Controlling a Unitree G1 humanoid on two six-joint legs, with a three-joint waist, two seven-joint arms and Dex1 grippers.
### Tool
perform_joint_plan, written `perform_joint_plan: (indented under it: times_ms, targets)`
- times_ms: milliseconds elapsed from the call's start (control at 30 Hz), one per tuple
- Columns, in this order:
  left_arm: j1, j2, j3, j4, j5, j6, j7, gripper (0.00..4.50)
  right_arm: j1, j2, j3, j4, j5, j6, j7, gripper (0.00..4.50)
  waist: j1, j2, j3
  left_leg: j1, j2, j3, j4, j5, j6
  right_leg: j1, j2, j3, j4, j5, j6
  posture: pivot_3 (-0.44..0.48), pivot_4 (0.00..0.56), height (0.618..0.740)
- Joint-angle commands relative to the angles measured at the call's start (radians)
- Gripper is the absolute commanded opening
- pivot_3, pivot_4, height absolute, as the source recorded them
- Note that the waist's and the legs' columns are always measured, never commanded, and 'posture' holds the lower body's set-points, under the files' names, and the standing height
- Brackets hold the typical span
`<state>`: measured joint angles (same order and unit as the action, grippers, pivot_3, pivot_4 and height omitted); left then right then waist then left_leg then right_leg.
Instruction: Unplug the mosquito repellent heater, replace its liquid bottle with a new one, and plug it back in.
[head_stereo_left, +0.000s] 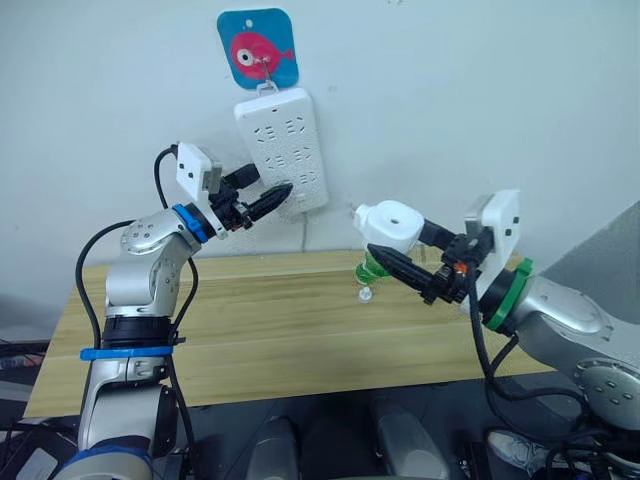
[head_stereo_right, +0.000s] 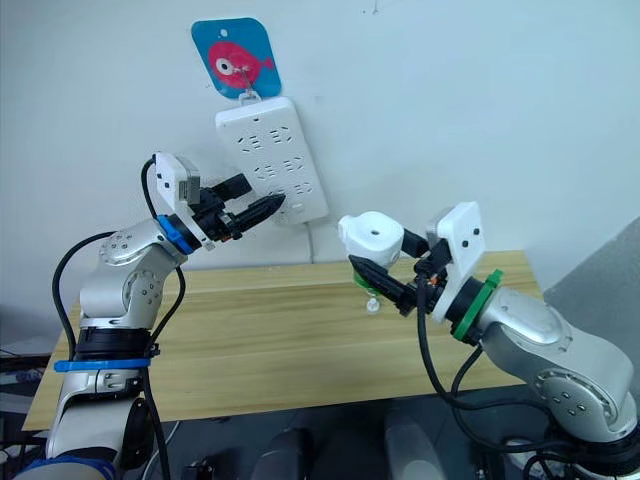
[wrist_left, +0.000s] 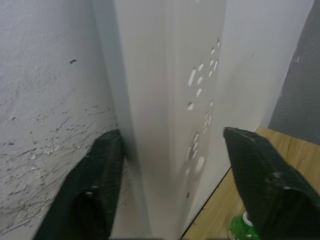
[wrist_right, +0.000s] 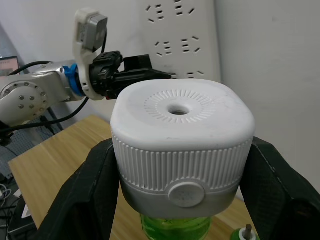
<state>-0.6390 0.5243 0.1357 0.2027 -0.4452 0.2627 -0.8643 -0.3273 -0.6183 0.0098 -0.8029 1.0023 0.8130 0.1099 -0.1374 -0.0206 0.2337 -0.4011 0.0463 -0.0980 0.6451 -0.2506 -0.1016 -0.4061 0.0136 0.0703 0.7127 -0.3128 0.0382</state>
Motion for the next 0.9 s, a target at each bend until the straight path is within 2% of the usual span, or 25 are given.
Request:
perform_joint_plan:
  times_ms: [33, 100, 200, 500, 900]
  targets:
    - [-0.018, -0.004, 0.001, -0.017, -0.008, 0.0, -0.012, 1.96, -0.04, 0.031, 0.068, 0.001, -0.093, -0.014, 0.005, 2.96, 0.0, 0.0, 0.0, 0.0, 0.0, 0.0, 0.0, 0.0, 0.0, 0.0, 0.0, 0.0, 0.0, 0.0, 0.0, -0.213, 0.196, 0.725]
    - [-0.011, -0.008, 0.0, -0.02, -0.004, -0.002, -0.012, 1.53, -0.081, 0.064, 0.111, 0.04, -0.156, -0.013, -0.009, 2.96, 0.001, 0.0, 0.0, 0.0, 0.0, -0.001, 0.0, 0.0, 0.0, 0.0, 0.0, -0.001, 0.0, 0.0, 0.0, -0.209, 0.197, 0.725]
    - [-0.003, -0.011, 0.001, -0.026, -0.003, 0.003, -0.007, 1.42, -0.149, 0.118, 0.163, 0.095, -0.254, 0.0, -0.045, 2.96, 0.002, 0.0, 0.0, 0.0, -0.001, -0.001, 0.002, 0.001, 0.0, 0.001, -0.001, -0.001, 0.001, 0.001, 0.001, -0.206, 0.196, 0.725]
    - [0.019, -0.007, 0.006, -0.053, -0.009, 0.028, -0.003, 1.38, -0.305, 0.275, 0.257, 0.249, -0.496, 0.012, -0.105, 2.96, 0.0, 0.0, 0.0, 0.0, -0.001, -0.002, 0.002, 0.003, 0.0, 0.001, -0.001, -0.001, 0.001, 0.003, 0.002, -0.193, 0.194, 0.725]
    - [0.025, -0.005, 0.009, -0.067, -0.008, 0.037, -0.002, 1.37, -0.324, 0.381, 0.259, 0.324, -0.615, 0.008, -0.024, 2.96, 0.0, 0.0, 0.0, 0.0, -0.001, -0.002, 0.001, 0.003, 0.0, 0.001, -0.001, -0.001, 0.001, 0.003, 0.002, -0.183, 0.194, 0.725]
